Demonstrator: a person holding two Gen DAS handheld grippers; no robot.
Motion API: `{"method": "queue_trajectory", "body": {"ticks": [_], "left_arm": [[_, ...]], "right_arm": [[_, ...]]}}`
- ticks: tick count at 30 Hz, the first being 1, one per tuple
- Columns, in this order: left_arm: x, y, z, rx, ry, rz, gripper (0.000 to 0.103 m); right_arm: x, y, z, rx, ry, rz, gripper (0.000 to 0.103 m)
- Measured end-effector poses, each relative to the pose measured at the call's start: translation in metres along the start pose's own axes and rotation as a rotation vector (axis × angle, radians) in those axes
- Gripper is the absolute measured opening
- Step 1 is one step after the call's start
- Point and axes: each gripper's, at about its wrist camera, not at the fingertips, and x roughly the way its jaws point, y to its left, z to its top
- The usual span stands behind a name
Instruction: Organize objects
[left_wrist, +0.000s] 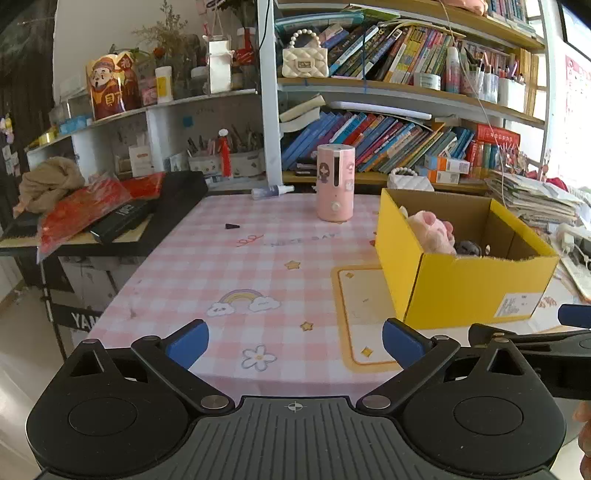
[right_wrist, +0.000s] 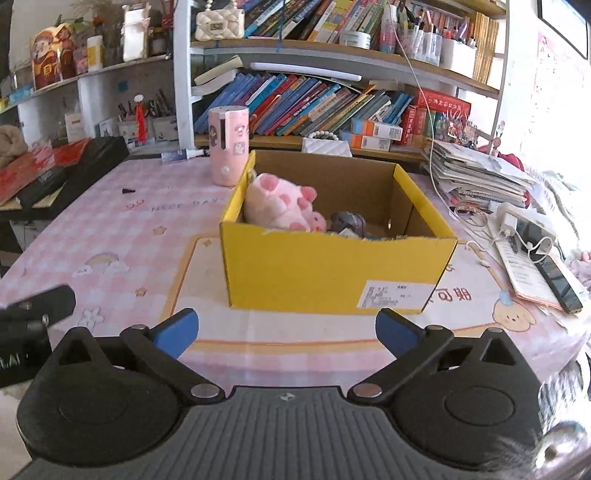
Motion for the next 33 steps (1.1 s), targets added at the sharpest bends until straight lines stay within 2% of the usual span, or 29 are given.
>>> {"method": "queue_trajectory", "body": {"ticks": [16,24,33], "left_arm": [[-0.017,0.02,-0.021,-0.021,0.043,-0.008,0.102],[-0.018,0.022,-0.029,-0.027,0.08,0.007,0.102],[-0.019,0.022,-0.029,-0.021,0.081,0.014,0.102]], "right_arm": [[-0.028,0.025,-0.024,0.03,0.03,-0.052,0.103],[-0.028,0.031,-0.033,0.031,0.072,-0.09,0.103],[-0.029,0.034,-0.034,0.03,0.076,-0.104,0.103]]}}
